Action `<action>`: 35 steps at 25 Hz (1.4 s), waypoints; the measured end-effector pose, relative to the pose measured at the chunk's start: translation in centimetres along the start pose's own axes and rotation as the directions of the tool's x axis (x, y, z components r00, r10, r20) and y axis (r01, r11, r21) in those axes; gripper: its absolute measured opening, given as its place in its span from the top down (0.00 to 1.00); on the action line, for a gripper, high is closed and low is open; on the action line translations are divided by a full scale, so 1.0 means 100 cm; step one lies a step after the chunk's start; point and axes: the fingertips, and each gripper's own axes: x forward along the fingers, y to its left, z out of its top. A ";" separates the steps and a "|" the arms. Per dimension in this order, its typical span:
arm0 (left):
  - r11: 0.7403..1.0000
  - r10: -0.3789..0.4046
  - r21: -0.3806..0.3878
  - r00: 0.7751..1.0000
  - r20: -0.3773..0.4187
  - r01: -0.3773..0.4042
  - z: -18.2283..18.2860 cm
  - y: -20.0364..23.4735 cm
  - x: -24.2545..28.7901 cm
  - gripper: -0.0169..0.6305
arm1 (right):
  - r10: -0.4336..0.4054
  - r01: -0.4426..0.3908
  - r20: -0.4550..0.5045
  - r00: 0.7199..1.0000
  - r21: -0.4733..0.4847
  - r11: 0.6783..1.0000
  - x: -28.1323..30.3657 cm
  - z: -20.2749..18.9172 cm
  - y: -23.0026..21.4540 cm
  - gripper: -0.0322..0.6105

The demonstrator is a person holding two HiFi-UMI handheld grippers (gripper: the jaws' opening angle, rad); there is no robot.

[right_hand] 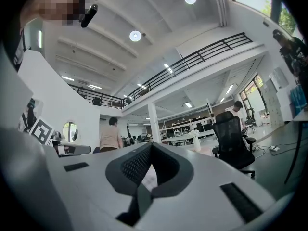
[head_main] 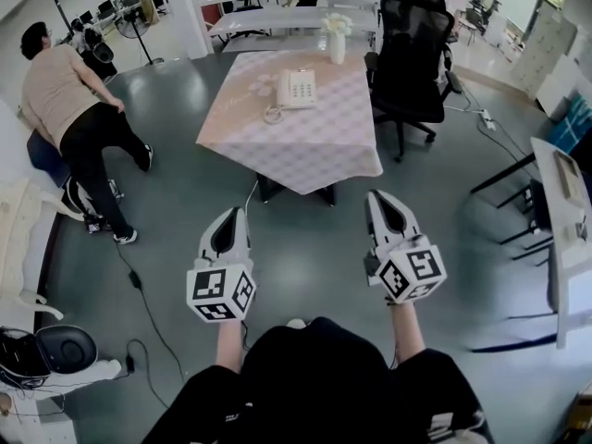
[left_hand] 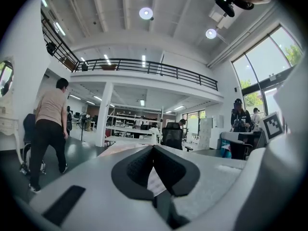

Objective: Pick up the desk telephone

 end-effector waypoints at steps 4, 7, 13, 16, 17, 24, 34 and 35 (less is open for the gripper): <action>1.000 0.013 -0.011 1.000 -0.014 -0.013 -0.004 0.000 0.003 0.98 | 0.002 -0.002 -0.013 1.000 0.008 1.000 0.008 -0.003 -0.006 0.96; 1.000 0.019 -0.017 0.999 -0.030 -0.020 -0.007 0.003 0.008 0.98 | -0.004 0.005 -0.014 1.000 0.032 0.999 0.014 -0.005 -0.011 0.96; 1.000 0.010 -0.027 0.999 -0.047 -0.011 -0.012 0.008 0.033 0.98 | -0.004 0.006 -0.034 0.999 0.062 0.998 0.039 -0.020 -0.027 0.96; 0.999 0.014 -0.031 0.998 -0.053 -0.015 -0.015 0.024 0.049 0.98 | -0.003 0.006 -0.039 0.999 0.065 0.998 0.060 -0.026 -0.030 0.96; 0.999 0.014 -0.033 0.998 -0.054 -0.016 -0.016 0.029 0.056 0.98 | -0.004 0.007 -0.038 0.999 0.066 0.998 0.069 -0.027 -0.032 0.96; 0.998 -0.022 -0.057 0.998 -0.064 0.018 -0.015 0.050 0.126 0.98 | -0.031 0.035 -0.052 0.998 0.064 0.997 0.128 -0.033 -0.057 0.96; 0.996 -0.067 -0.058 0.996 -0.055 0.064 0.000 0.095 0.219 0.98 | -0.073 0.075 -0.037 0.997 0.060 0.995 0.219 -0.035 -0.085 0.96; 0.996 -0.073 -0.058 0.996 -0.055 0.070 0.001 0.099 0.227 0.98 | -0.077 0.079 -0.037 0.996 0.060 0.995 0.227 -0.036 -0.087 0.96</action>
